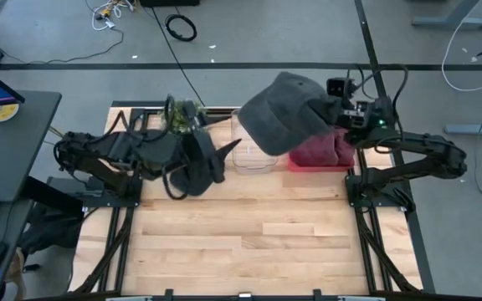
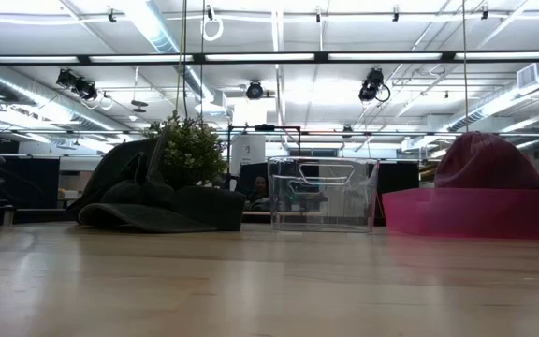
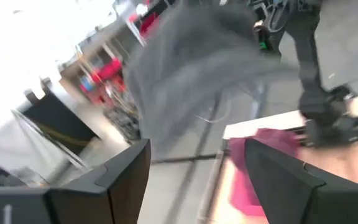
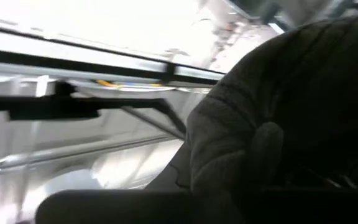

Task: Pick & Place hat
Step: Put the bottom black cap into the transparent bin

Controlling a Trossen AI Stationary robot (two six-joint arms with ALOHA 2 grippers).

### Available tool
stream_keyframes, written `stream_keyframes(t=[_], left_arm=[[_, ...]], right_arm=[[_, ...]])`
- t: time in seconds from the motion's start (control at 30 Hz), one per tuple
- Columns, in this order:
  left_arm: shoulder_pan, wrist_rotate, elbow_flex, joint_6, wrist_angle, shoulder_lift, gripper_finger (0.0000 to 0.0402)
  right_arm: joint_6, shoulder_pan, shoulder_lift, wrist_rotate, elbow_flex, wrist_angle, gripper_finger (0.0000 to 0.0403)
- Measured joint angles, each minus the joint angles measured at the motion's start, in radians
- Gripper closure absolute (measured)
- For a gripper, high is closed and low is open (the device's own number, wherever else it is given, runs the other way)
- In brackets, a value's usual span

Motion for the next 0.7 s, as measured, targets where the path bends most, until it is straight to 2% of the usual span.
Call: stream_keyframes(t=[0.1, 0.23, 0.57, 0.7], left_arm=[[-0.013, -0.006, 0.001, 0.204, 0.034, -0.002, 0.0138], [-0.004, 0.005, 0.0, 0.366, 0.042, 0.009, 0.0138], [0.054, 0.114, 0.0, 0.47, 0.102, 0.071, 0.0138], [0.075, 0.092, 0.0, 0.555, 0.163, 0.102, 0.0138]], right_arm=[[0.058, -0.024, -0.008, 0.009, 0.0, -0.067, 0.0402], [0.108, -0.026, -0.002, 0.024, 0.0, -0.067, 0.0403], [0.115, -0.019, 0.006, 0.043, 0.0, -0.092, 0.0403], [0.116, -0.018, 0.006, 0.043, 0.0, -0.102, 0.0403]])
